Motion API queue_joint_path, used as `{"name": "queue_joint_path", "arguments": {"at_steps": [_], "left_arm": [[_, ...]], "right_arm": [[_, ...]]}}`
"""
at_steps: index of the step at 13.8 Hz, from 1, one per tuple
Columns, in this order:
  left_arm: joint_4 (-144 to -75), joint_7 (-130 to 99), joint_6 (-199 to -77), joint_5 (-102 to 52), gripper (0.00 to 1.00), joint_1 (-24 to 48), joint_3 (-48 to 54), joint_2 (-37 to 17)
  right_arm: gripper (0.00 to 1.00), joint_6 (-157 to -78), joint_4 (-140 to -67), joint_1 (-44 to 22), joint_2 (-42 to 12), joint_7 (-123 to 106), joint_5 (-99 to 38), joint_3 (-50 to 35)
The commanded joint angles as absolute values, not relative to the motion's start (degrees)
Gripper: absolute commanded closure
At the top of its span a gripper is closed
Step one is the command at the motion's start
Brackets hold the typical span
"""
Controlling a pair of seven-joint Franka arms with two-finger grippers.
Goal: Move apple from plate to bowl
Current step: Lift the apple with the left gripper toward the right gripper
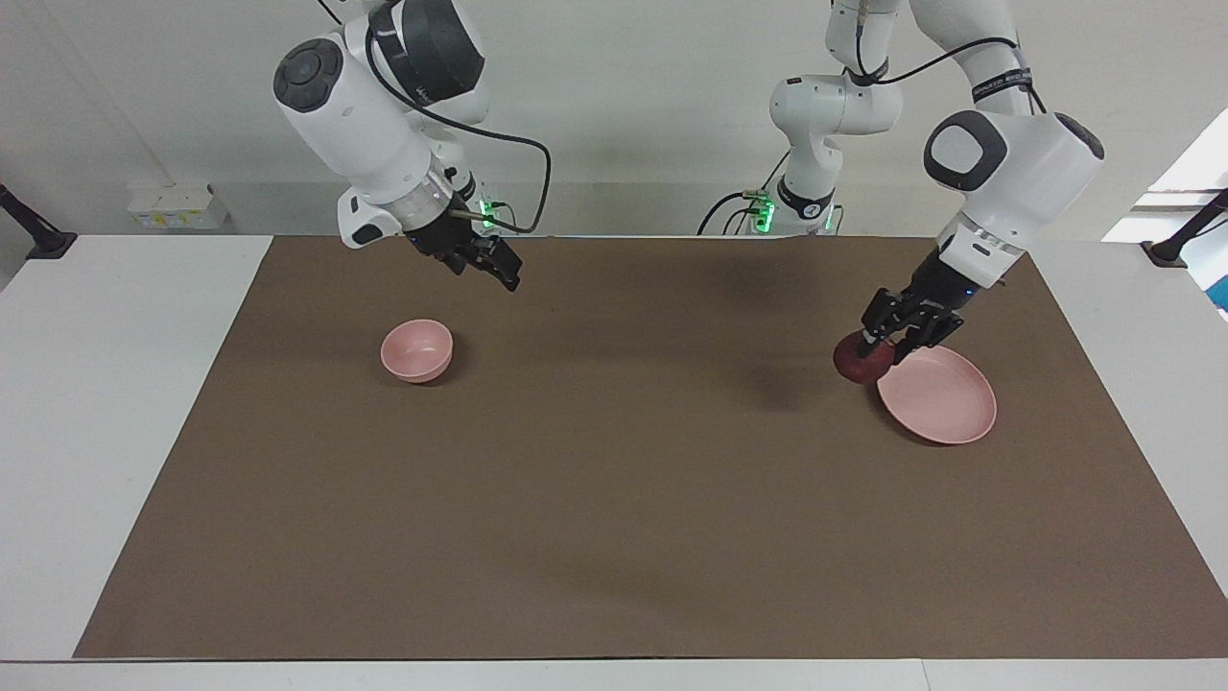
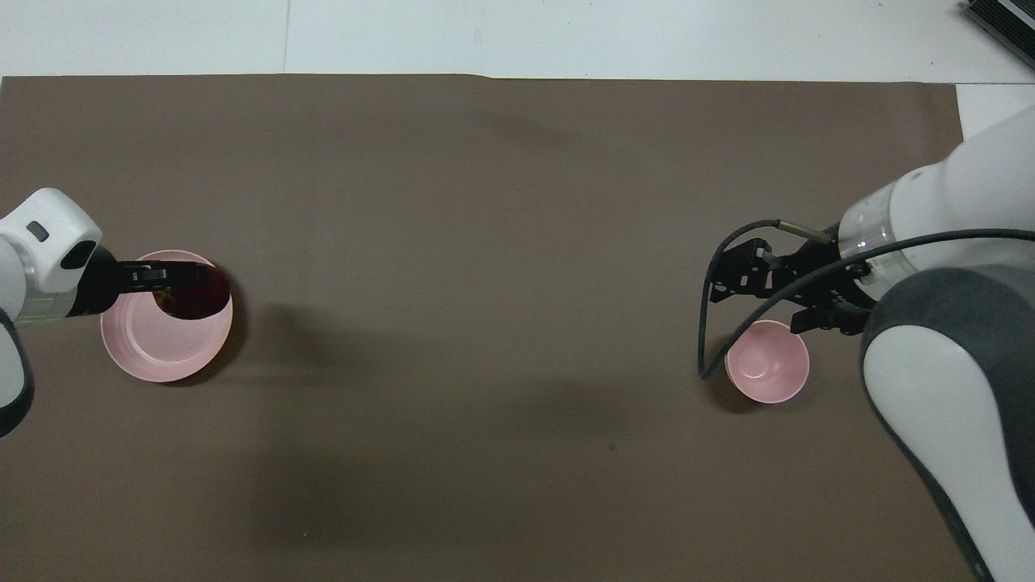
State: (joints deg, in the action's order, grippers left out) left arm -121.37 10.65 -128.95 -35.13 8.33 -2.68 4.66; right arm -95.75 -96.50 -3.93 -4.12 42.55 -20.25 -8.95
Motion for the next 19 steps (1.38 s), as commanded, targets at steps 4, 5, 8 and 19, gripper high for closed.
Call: {"name": "queue_joint_path", "arguments": {"at_steps": [4,5,8,19], "left_arm": [[-121.1,10.4,-136.7,-56.4,1.00,16.7,-2.3,4.8],[-121.7,10.4,-139.5,-58.6,1.00,17.9,-1.0,5.2],[-123.1,10.1,-148.6,-64.9,1.00,22.3,1.9,5.7],[-123.9,8.0,-158.0,-71.0,1.00,28.6,4.9,6.2]], "right_arm": [[0.00,-106.7,-98.2,-9.2,-8.3,62.4,-32.0,-9.1],[0.00,-108.6,-98.3,-9.3,-8.8,65.6,-34.1,-9.1],[0.00,-113.6,-98.3,-11.7,-9.7,71.6,-36.3,-9.1],[0.00,-121.9,-96.9,-16.6,-12.6,78.0,-36.3,-9.1]]}}
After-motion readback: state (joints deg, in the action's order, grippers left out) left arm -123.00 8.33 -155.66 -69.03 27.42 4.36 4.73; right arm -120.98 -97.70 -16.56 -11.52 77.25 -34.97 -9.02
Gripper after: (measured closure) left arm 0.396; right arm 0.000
